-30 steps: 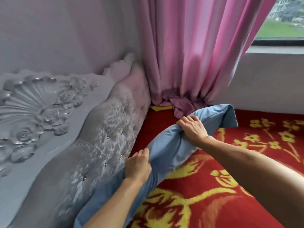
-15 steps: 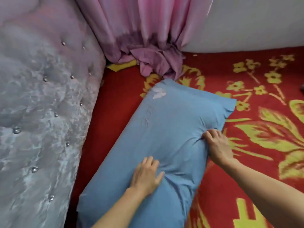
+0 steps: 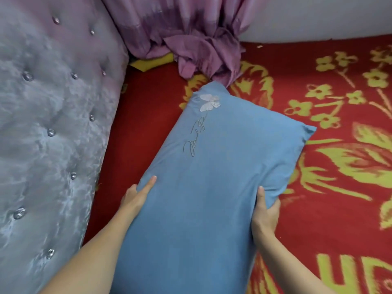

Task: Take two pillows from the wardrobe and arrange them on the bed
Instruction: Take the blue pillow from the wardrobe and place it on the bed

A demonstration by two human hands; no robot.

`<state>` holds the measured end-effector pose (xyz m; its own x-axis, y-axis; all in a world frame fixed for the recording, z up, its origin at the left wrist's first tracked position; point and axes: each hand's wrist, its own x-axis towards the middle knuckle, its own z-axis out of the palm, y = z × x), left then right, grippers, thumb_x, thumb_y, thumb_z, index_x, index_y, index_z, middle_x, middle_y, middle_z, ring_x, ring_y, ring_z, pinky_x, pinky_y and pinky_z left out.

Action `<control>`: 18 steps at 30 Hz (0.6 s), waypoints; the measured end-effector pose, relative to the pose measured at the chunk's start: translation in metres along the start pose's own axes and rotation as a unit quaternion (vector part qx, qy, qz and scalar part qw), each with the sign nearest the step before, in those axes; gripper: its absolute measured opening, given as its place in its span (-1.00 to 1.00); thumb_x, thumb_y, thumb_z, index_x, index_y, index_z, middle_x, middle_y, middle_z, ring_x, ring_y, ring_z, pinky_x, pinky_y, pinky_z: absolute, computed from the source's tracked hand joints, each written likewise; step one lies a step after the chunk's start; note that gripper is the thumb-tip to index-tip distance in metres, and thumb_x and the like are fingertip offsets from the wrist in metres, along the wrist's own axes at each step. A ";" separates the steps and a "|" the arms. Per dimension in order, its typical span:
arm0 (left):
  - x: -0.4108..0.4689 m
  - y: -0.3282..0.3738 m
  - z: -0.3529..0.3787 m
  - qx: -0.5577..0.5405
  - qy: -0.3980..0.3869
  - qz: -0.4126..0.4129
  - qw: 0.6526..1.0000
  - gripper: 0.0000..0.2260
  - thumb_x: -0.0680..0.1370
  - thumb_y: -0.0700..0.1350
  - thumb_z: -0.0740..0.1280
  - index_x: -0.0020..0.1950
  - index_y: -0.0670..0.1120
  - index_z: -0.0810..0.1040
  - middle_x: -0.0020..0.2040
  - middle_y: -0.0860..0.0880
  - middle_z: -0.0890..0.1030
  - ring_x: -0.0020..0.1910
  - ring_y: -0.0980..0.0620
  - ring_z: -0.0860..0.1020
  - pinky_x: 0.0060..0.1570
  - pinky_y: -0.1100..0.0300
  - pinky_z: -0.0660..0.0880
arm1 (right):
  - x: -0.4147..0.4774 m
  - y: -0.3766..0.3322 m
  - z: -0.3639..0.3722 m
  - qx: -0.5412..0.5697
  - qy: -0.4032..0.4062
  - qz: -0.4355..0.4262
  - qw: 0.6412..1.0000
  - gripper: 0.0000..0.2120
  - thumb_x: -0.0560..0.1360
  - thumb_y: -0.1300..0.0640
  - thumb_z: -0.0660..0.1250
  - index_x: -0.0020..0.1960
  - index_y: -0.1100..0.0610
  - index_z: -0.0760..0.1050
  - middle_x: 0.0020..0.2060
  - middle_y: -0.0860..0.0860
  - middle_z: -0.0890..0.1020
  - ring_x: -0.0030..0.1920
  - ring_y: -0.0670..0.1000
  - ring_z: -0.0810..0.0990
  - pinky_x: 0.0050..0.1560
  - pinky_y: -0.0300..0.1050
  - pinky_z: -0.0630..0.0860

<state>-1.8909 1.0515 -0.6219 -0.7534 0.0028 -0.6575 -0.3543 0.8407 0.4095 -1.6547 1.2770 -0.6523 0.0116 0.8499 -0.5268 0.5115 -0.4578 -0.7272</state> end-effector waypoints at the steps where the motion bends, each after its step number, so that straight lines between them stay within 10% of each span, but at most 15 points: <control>1: -0.004 0.005 -0.003 -0.001 0.027 0.009 1.000 -0.18 0.15 0.57 0.20 0.07 -0.06 0.56 0.05 -0.10 0.64 0.03 -0.18 0.58 0.14 -0.09 0.49 | -0.002 -0.006 0.001 -0.004 0.010 -0.013 1.000 -0.27 0.32 -0.43 0.23 0.32 0.01 0.37 0.21 0.11 0.58 0.22 0.21 0.53 0.23 0.13 0.41; 7: -0.025 0.036 -0.038 -0.091 0.183 0.113 0.972 -0.39 0.22 0.46 0.28 -0.23 -0.11 0.53 -0.24 -0.04 0.64 -0.21 -0.11 0.59 -0.07 -0.10 0.55 | -0.005 -0.067 0.022 0.055 -0.034 -0.132 0.989 -0.34 0.33 -0.39 0.28 0.32 -0.08 0.37 0.14 -0.07 0.58 0.21 0.07 0.55 0.16 -0.09 0.39; 18: 0.099 0.096 -0.112 -0.211 0.248 0.162 0.932 -0.53 0.35 0.21 0.43 0.11 -0.04 0.48 0.07 -0.07 0.60 0.06 -0.09 0.57 0.15 -0.03 0.49 | 0.068 -0.218 0.189 0.001 -0.196 -0.285 0.938 -0.21 0.38 -0.33 0.28 0.50 -0.01 0.17 0.42 0.01 0.41 0.40 0.09 0.39 0.44 0.02 0.28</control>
<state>-2.0614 1.0714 -0.5768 -0.9847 -0.1191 -0.1272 -0.1721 0.5510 0.8165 -1.9279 1.3851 -0.6131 -0.5801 0.7959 -0.1734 0.3373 0.0410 -0.9405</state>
